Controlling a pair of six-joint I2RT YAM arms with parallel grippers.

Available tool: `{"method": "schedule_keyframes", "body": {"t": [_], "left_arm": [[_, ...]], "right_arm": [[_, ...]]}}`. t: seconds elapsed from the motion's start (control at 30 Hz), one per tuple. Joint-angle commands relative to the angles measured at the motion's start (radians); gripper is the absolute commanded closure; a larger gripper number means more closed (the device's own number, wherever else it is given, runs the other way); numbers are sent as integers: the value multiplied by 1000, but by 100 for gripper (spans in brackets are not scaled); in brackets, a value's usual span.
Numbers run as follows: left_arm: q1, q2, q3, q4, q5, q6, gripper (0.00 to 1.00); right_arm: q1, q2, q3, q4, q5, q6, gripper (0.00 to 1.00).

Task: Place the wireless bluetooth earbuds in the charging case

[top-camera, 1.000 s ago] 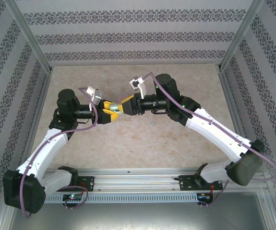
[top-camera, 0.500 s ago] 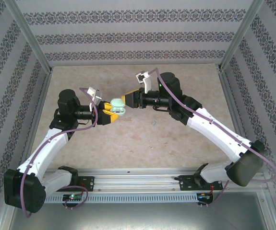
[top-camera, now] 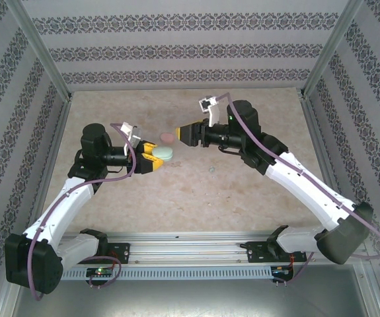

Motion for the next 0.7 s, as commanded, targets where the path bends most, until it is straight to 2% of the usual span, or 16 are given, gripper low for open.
{"method": "schedule_keyframes", "body": {"t": [0.0, 0.07, 0.13, 0.33, 0.47, 0.67], "left_arm": [[-6, -12, 40, -36, 0, 53, 79], [-7, -8, 43, -37, -1, 52, 80], [-7, -4, 46, -37, 5, 48, 80], [-6, 2, 54, -30, 24, 35, 80], [-6, 6, 54, -19, 33, 17, 80], [-6, 3, 53, -6, 42, -5, 81]], "right_arm": [[1, -46, -30, 34, 5, 13, 43], [9, -56, -36, 27, -14, -24, 43], [35, -67, -33, -19, -11, -125, 41], [143, -47, 32, -218, 108, -423, 31], [174, 14, 109, -288, 111, -516, 28], [188, 79, 171, -302, 95, -568, 28]]}}
